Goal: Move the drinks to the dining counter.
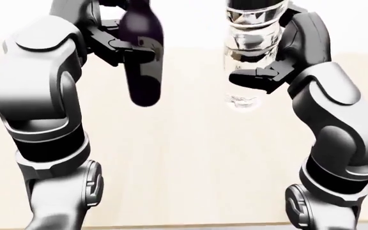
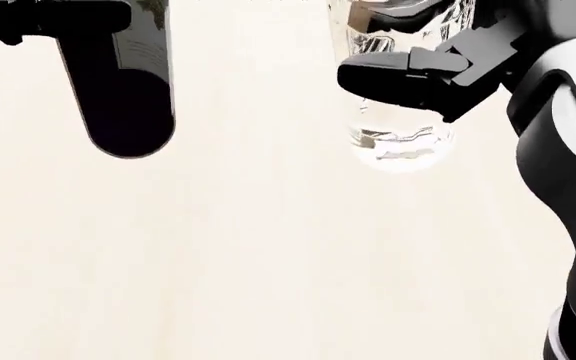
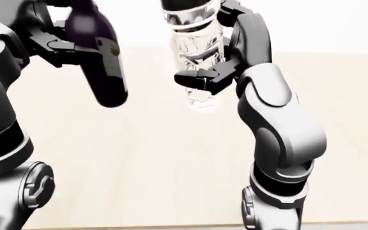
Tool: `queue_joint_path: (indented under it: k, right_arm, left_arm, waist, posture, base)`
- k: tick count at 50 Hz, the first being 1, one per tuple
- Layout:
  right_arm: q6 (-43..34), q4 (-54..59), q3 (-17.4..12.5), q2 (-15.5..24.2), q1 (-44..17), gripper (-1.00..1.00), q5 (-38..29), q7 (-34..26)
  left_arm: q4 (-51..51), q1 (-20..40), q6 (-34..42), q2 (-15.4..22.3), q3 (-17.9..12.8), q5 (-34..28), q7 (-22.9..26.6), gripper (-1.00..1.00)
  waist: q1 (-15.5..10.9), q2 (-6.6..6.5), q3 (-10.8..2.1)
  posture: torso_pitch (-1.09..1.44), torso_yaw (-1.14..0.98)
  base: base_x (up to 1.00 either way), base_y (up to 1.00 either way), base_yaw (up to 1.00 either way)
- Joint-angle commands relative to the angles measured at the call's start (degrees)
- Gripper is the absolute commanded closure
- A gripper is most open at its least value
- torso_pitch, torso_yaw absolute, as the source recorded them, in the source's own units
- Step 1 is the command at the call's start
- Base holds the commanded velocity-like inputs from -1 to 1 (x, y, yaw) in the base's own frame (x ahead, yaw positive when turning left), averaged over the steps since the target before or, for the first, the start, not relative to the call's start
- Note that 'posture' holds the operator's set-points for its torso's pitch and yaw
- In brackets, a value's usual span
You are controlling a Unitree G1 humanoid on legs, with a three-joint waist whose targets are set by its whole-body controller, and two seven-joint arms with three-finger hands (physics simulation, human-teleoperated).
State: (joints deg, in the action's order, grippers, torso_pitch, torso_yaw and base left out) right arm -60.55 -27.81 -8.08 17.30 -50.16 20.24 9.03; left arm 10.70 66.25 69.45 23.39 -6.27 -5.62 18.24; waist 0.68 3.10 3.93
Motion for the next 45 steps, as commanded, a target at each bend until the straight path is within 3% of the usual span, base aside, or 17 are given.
queue_joint_path:
  k: [1,13,21,28,45]
  right_arm:
    - [2.5,-1.6,-1.3,-0.7,-1.7,1.00,-0.5,0.1]
    - [8.5,10.4,0.8,-2.3,-3.4,1.00,-5.4,-2.6]
    - [21.2,27.1,1.9,-4.8,-6.0,1.00,-10.3,-4.0]
    - [35.2,44.4,1.0,-4.1,-10.7,1.00,-10.5,-7.6]
    - [57.8,64.5,2.2,-6.9,-12.7,1.00,-10.9,-13.2]
  left_arm:
    - [2.8,3.2,-3.6,0.6,-1.5,-0.2,-0.8,1.00]
    - [2.4,3.7,-3.6,0.6,-1.3,-0.3,-0.7,1.00]
    - [2.0,3.9,-3.9,0.7,-1.3,-0.5,-0.4,1.00]
    - [1.8,4.3,-3.8,0.4,-1.1,-0.7,-0.4,1.00]
    - [0.9,4.2,-4.8,-0.2,-0.9,-1.0,-0.4,1.00]
  waist:
    - [-0.4,-0.81,-2.00]
    - [-0.7,-1.19,-2.00]
    - [-0.5,-1.92,-2.17]
    - [-0.3,-2.49,-2.26]
    - [-0.2,-2.83,-2.53]
  posture:
    - [0.00,0.00]
    - [0.00,0.00]
    - [0.00,0.00]
    - [0.00,0.00]
    - [0.00,0.00]
  base:
    - [0.00,0.00,0.00]
    - [0.00,0.00,0.00]
    - [0.00,0.00,0.00]
    - [0.00,0.00,0.00]
    - [0.00,0.00,0.00]
